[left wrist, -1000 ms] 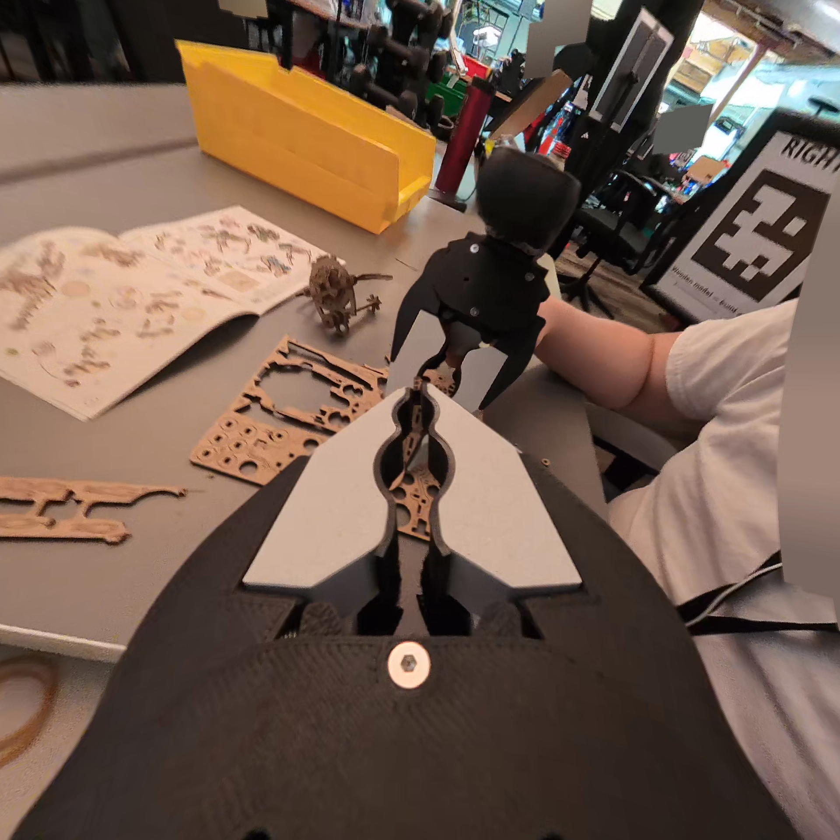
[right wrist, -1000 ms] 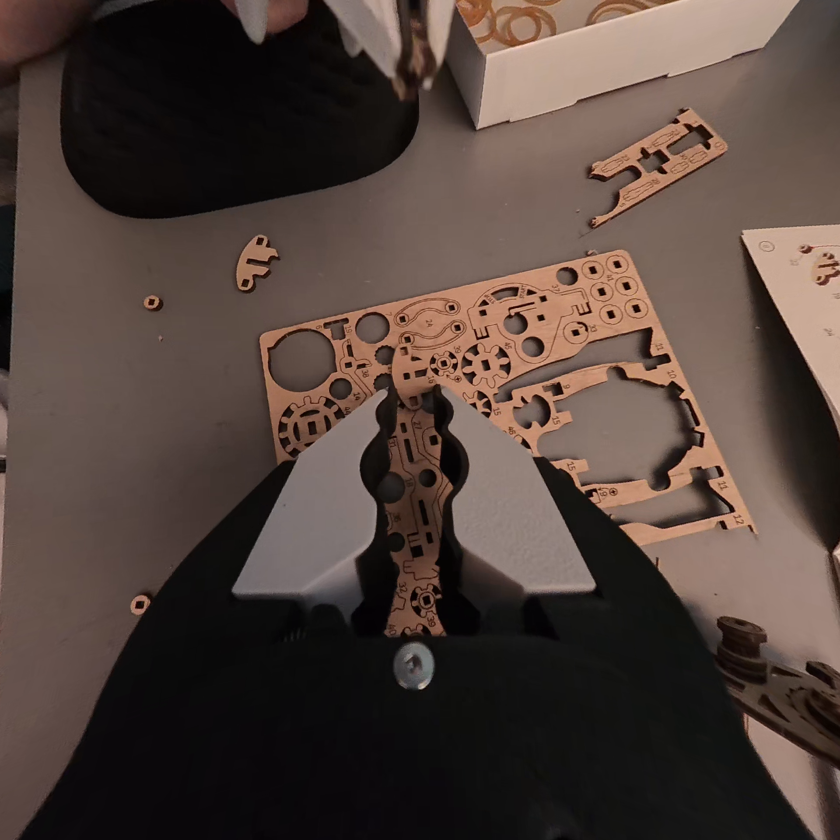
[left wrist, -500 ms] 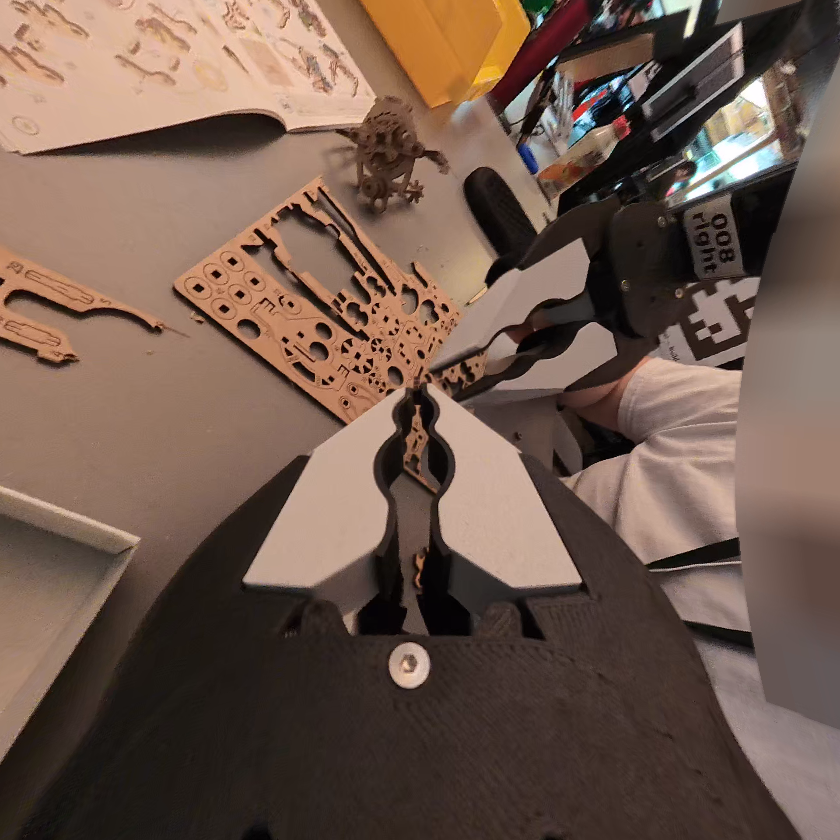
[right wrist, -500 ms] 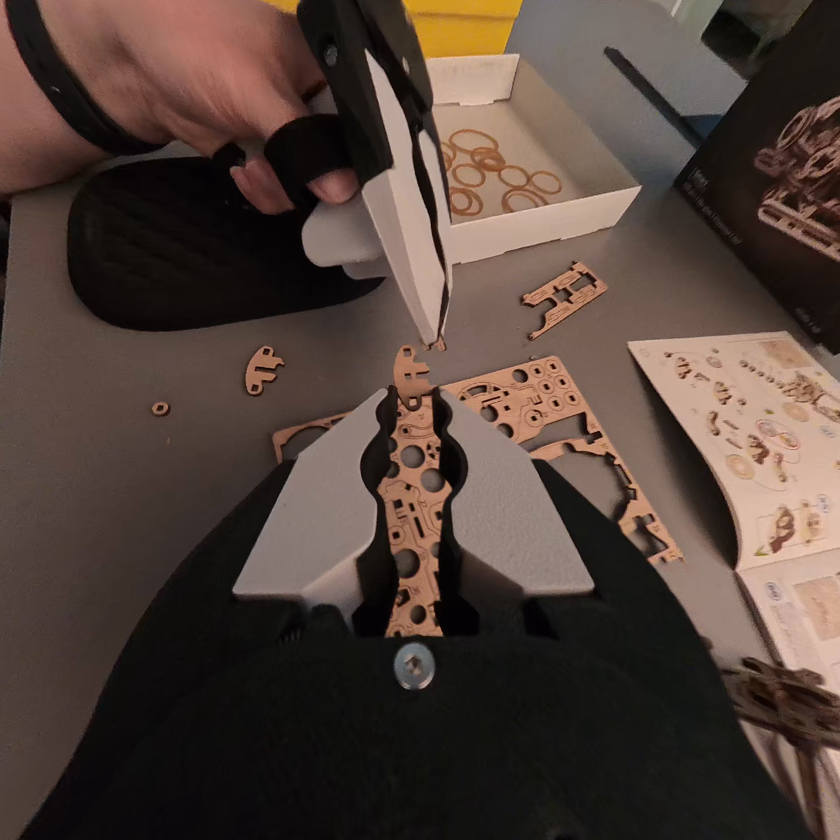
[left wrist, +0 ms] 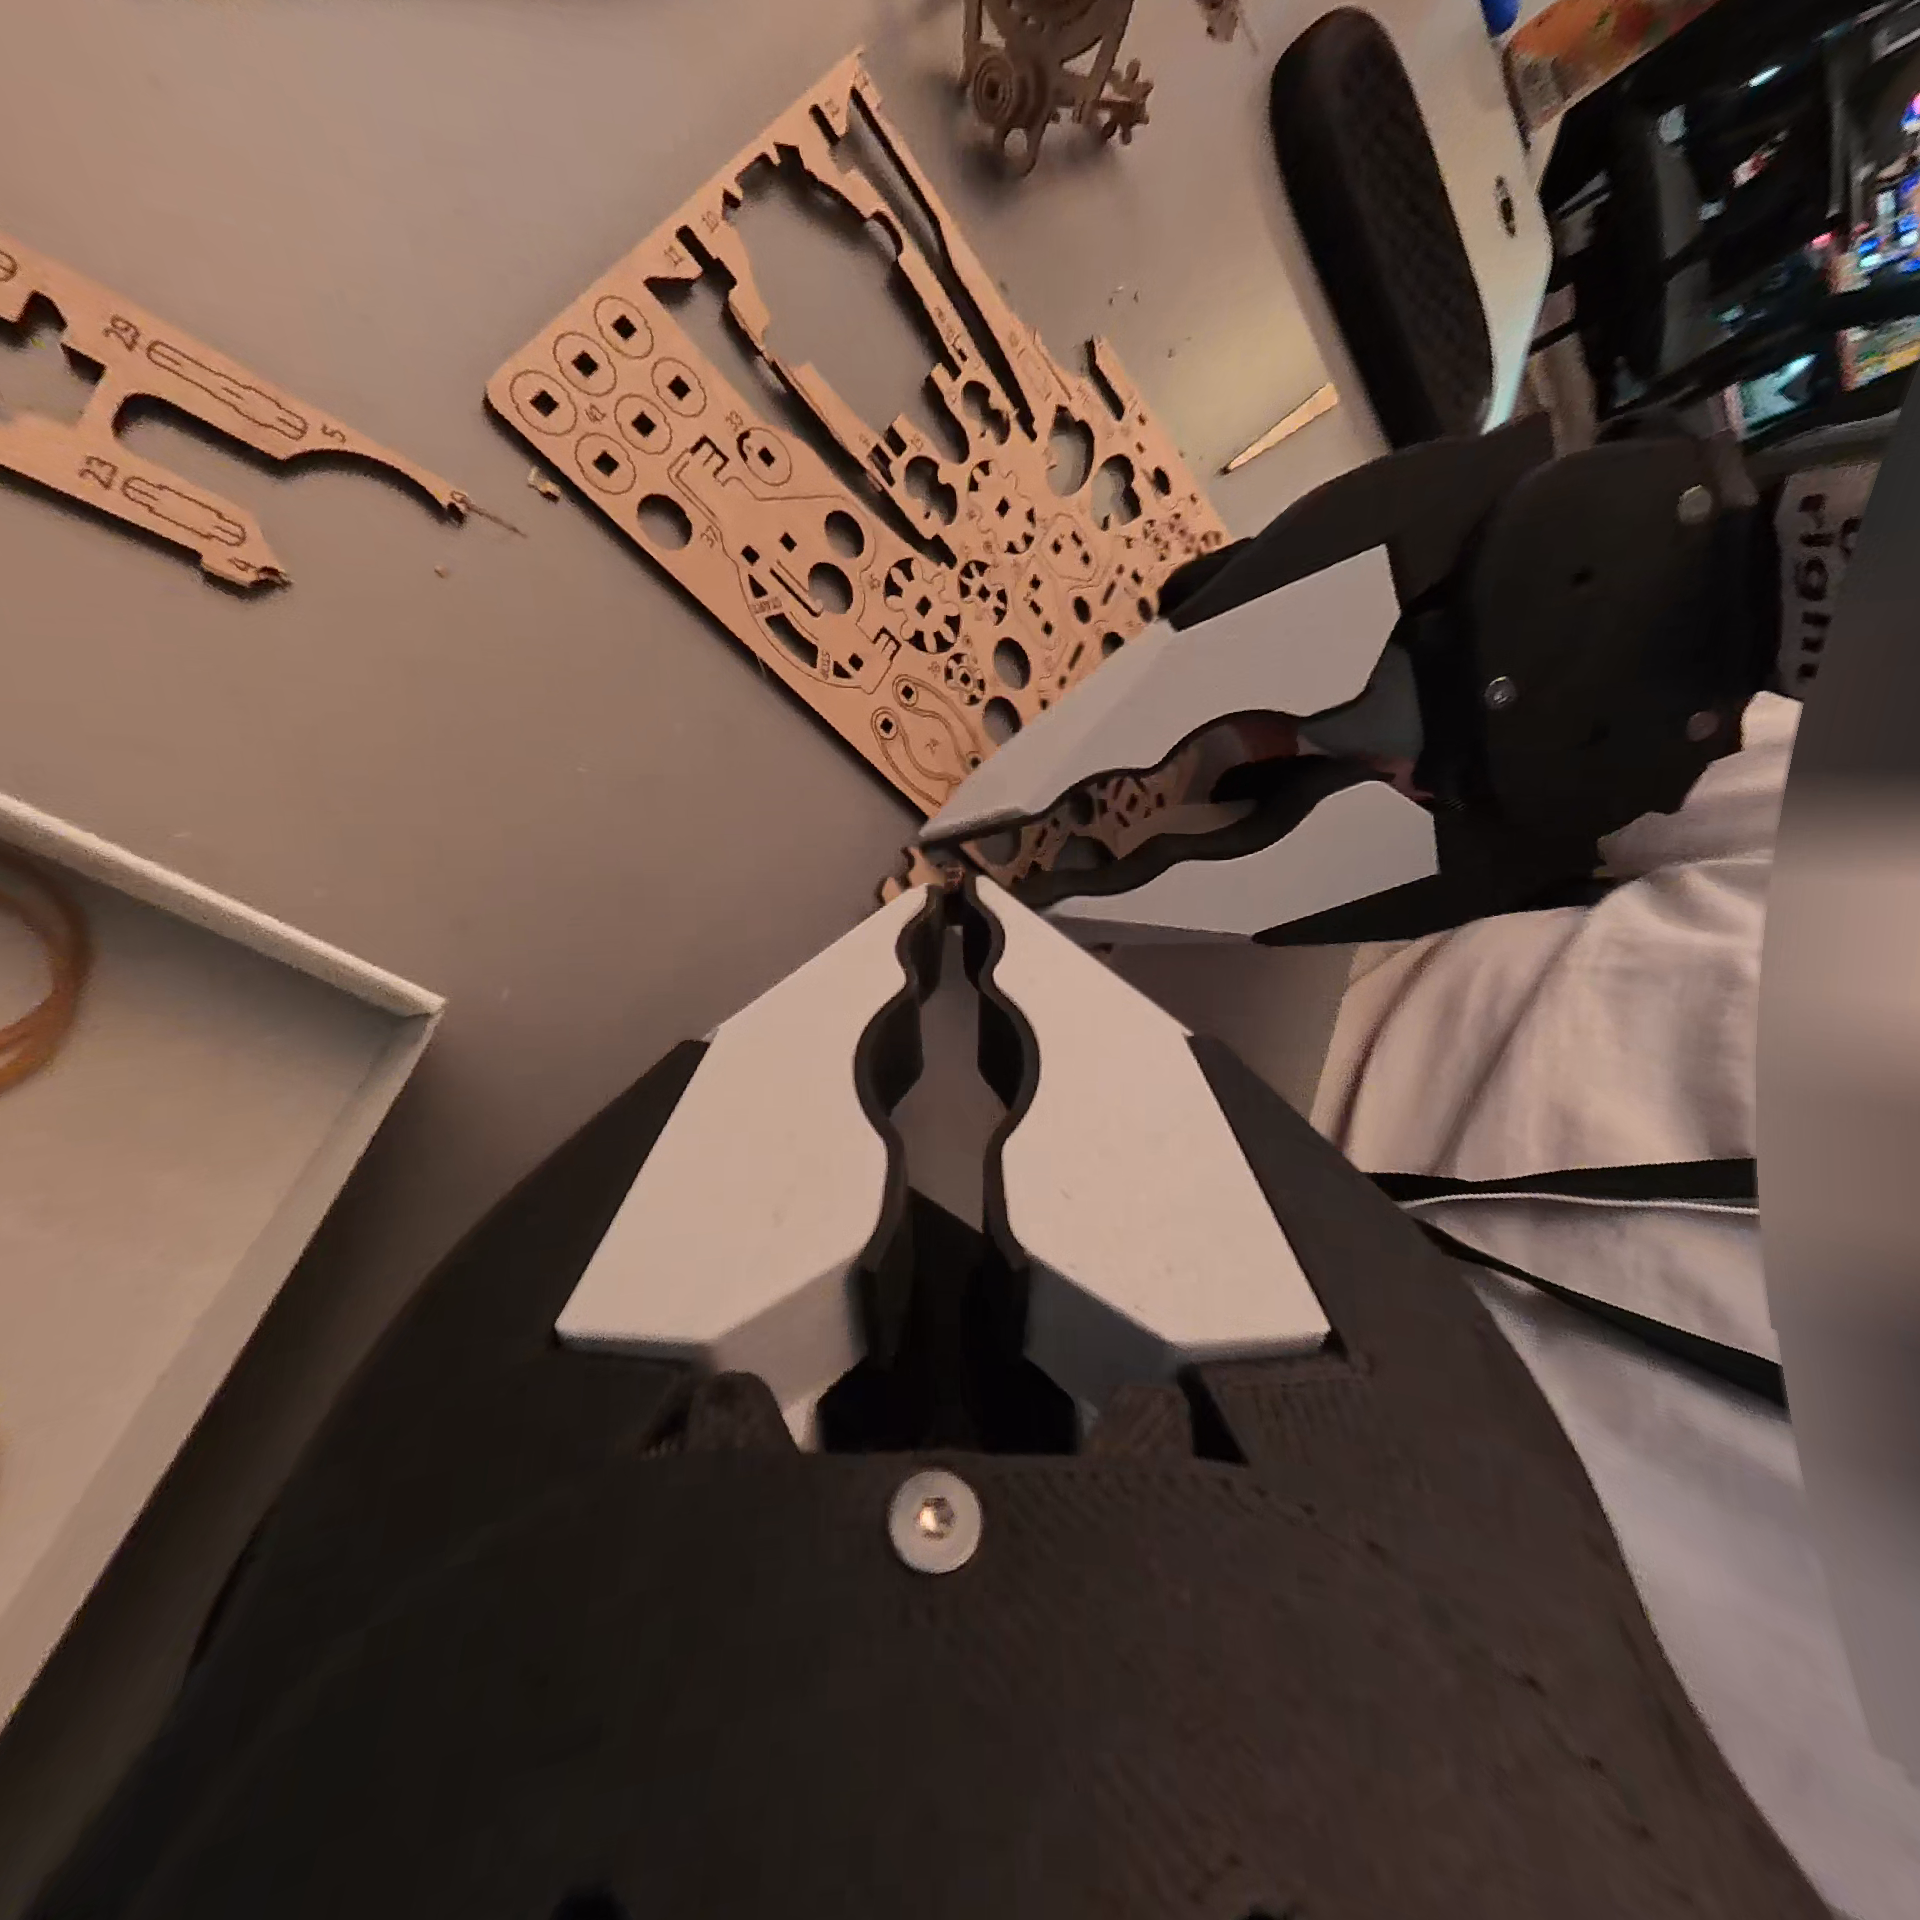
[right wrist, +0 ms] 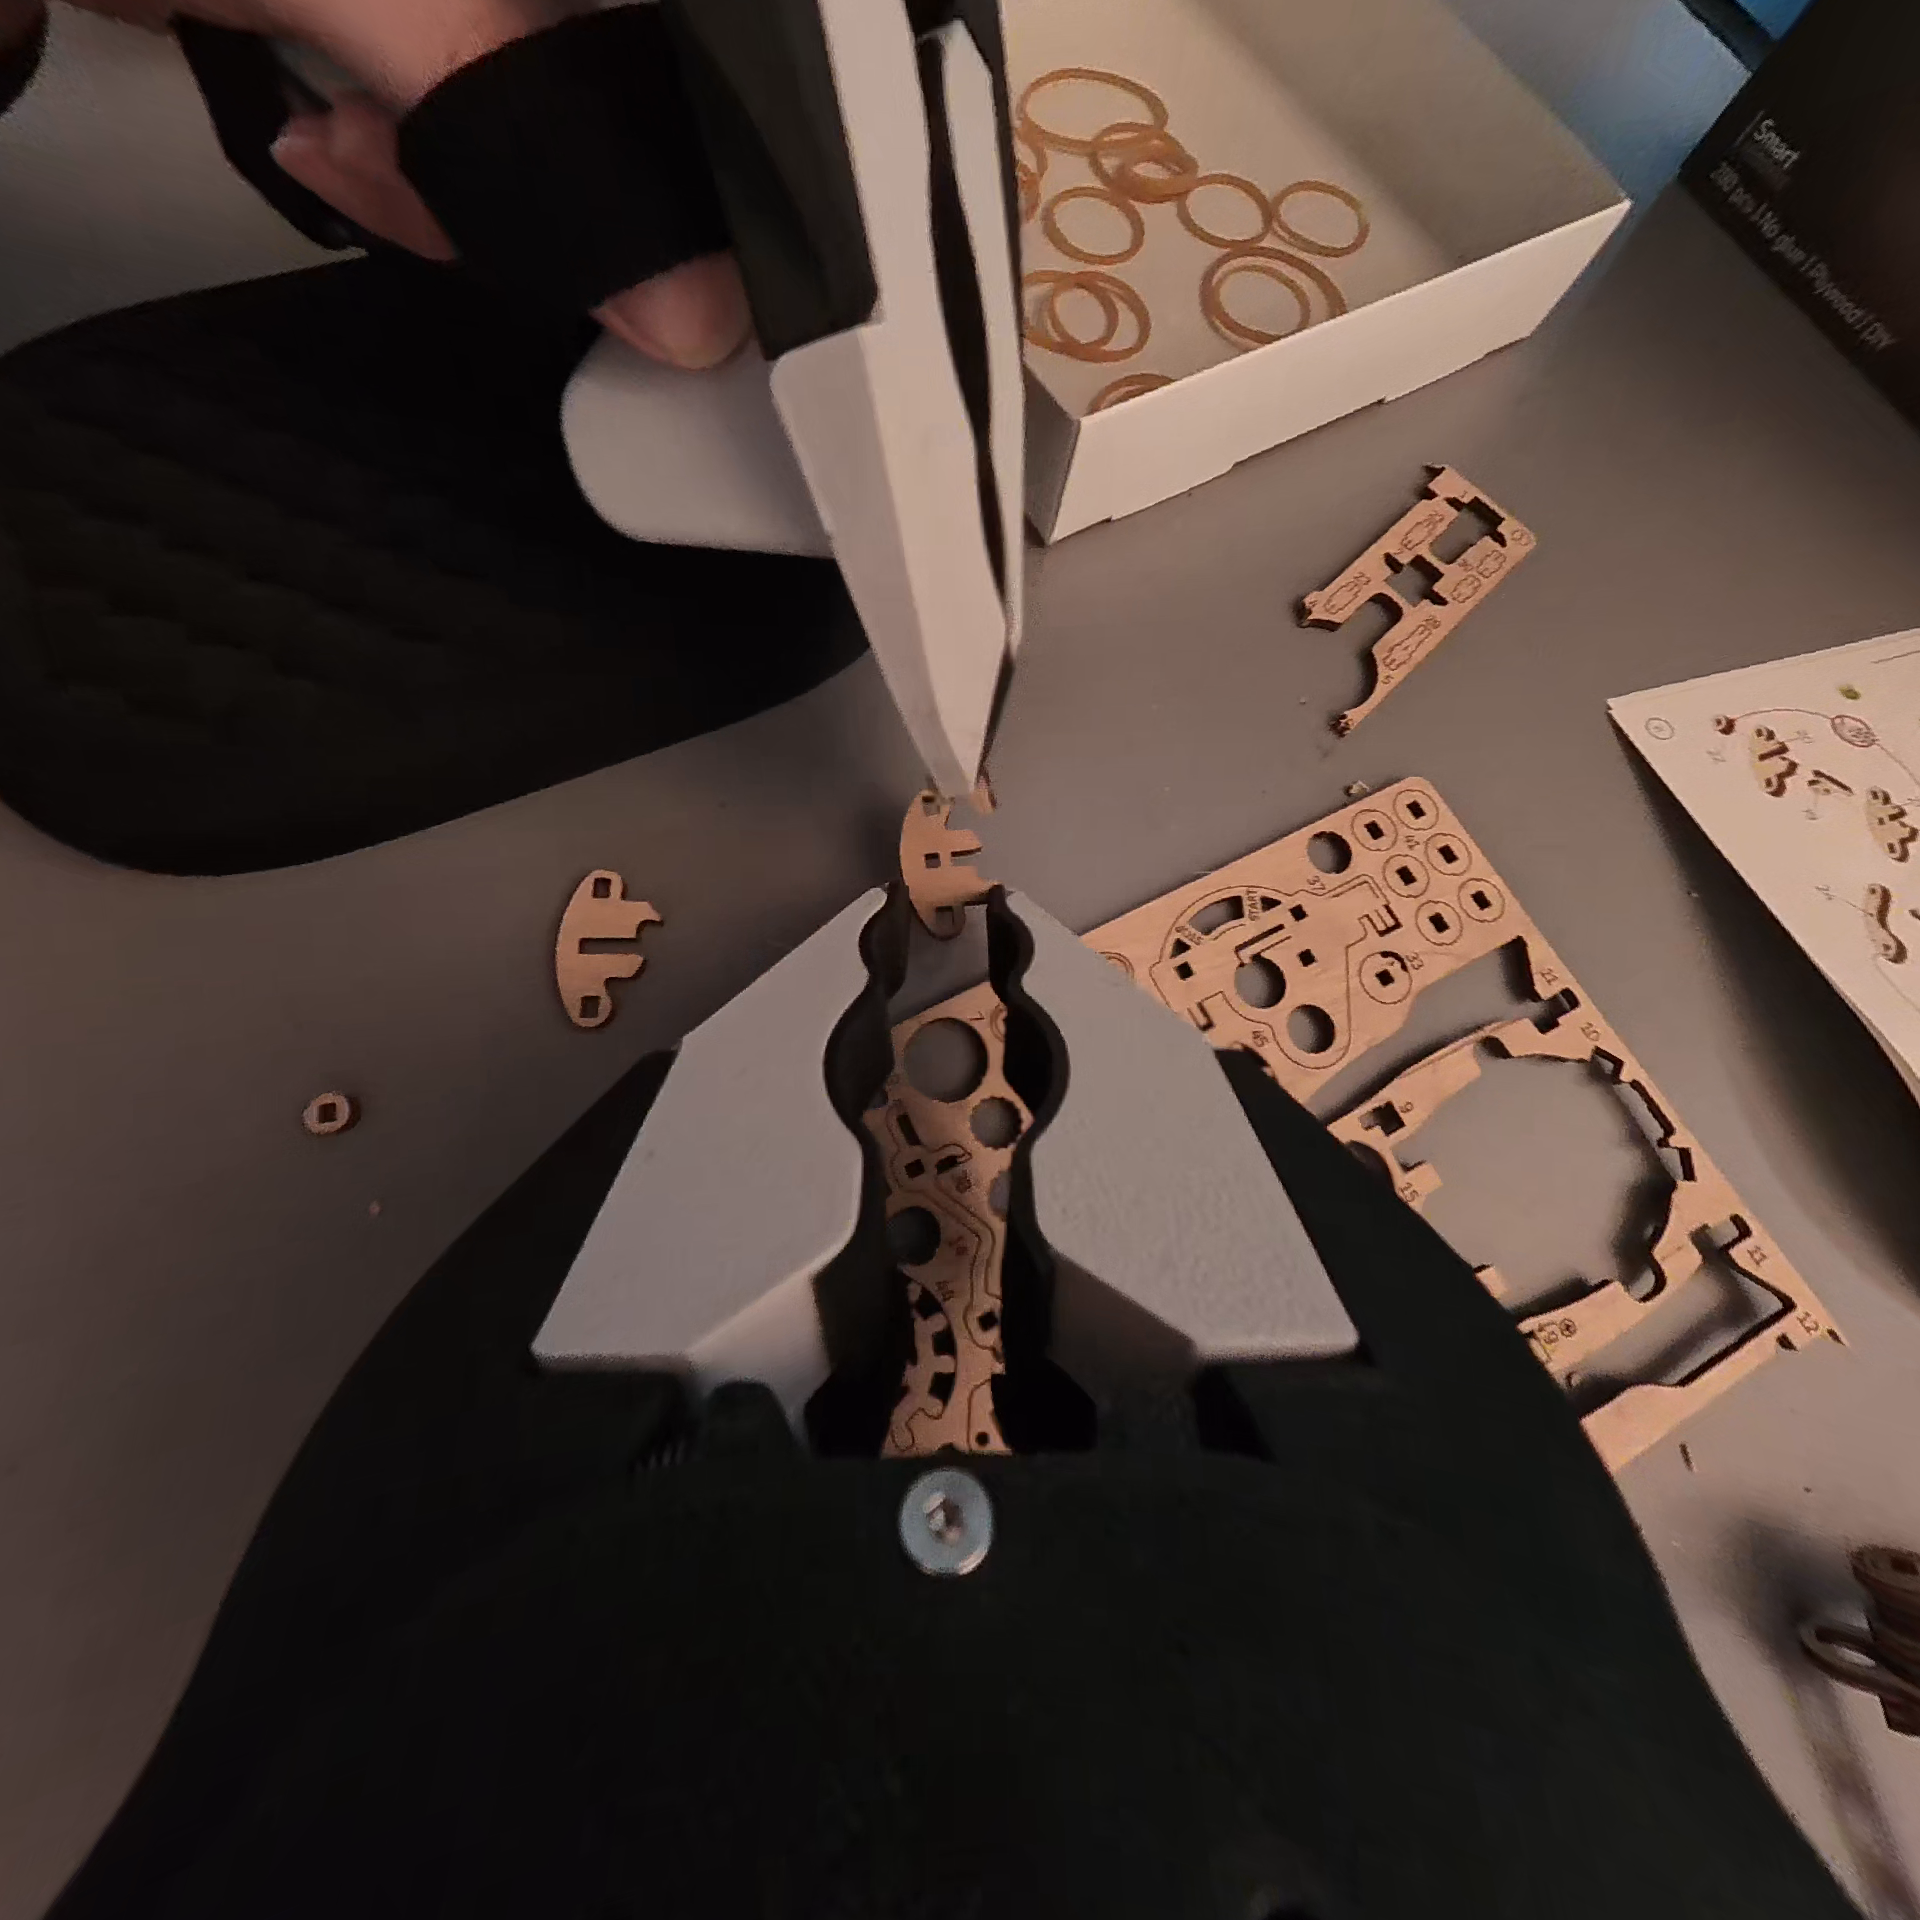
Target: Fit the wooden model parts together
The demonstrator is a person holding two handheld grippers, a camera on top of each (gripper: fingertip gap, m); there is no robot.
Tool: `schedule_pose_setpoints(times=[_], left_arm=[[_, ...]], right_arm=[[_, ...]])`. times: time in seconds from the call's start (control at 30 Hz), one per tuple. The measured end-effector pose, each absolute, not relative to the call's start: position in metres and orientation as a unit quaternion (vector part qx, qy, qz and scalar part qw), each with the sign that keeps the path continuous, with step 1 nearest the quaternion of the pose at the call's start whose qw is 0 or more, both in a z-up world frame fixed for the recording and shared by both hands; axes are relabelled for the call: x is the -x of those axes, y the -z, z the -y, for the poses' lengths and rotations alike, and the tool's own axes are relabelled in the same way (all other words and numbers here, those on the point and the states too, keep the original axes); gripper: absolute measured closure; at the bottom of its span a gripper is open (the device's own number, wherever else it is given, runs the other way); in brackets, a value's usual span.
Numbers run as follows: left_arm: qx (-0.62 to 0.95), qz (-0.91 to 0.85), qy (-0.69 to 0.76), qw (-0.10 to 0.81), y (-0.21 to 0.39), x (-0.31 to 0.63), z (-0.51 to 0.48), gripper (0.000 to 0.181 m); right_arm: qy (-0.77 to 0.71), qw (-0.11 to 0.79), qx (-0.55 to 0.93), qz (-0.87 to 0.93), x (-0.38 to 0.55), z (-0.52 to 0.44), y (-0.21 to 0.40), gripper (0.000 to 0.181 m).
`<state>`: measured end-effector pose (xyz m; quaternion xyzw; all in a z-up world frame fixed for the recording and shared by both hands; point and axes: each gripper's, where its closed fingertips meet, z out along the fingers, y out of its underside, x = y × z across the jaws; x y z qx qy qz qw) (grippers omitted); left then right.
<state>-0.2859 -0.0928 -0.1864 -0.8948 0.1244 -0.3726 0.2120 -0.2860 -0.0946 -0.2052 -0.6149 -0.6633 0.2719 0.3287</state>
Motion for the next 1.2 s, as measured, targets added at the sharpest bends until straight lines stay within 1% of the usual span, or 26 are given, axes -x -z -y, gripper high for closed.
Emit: schedule_pose_setpoints(times=[0.2,0.33,0.43,0.73,0.8,1.0,1.13,1.2], left_arm=[[0.912,-0.128,0.34,0.193,0.197,0.288,0.096,0.18],[0.921,-0.126,0.321,0.184,0.203,0.293,0.097,0.18],[0.924,-0.125,0.313,0.183,0.206,0.295,0.096,0.18],[0.915,-0.133,0.338,0.177,0.202,0.287,0.1,0.179],[0.914,-0.133,0.342,0.176,0.202,0.286,0.101,0.179],[0.915,-0.135,0.34,0.172,0.203,0.287,0.101,0.179],[0.915,-0.14,0.336,0.175,0.202,0.287,0.1,0.179],[0.913,-0.141,0.337,0.179,0.2,0.287,0.1,0.179]], right_arm=[[-0.283,0.3,0.639,0.649,0.291,0.099,0.213,0.168],[-0.275,0.306,0.633,0.655,0.292,0.102,0.215,0.167],[-0.297,0.284,0.637,0.652,0.289,0.108,0.215,0.162],[-0.333,0.258,0.625,0.657,0.285,0.12,0.212,0.164],[-0.343,0.269,0.624,0.648,0.284,0.116,0.206,0.165],[-0.347,0.34,0.595,0.64,0.268,0.092,0.178,0.165],[-0.429,0.387,0.516,0.632,0.253,0.096,0.142,0.163],[-0.456,0.408,0.474,0.633,0.241,0.098,0.132,0.156]])
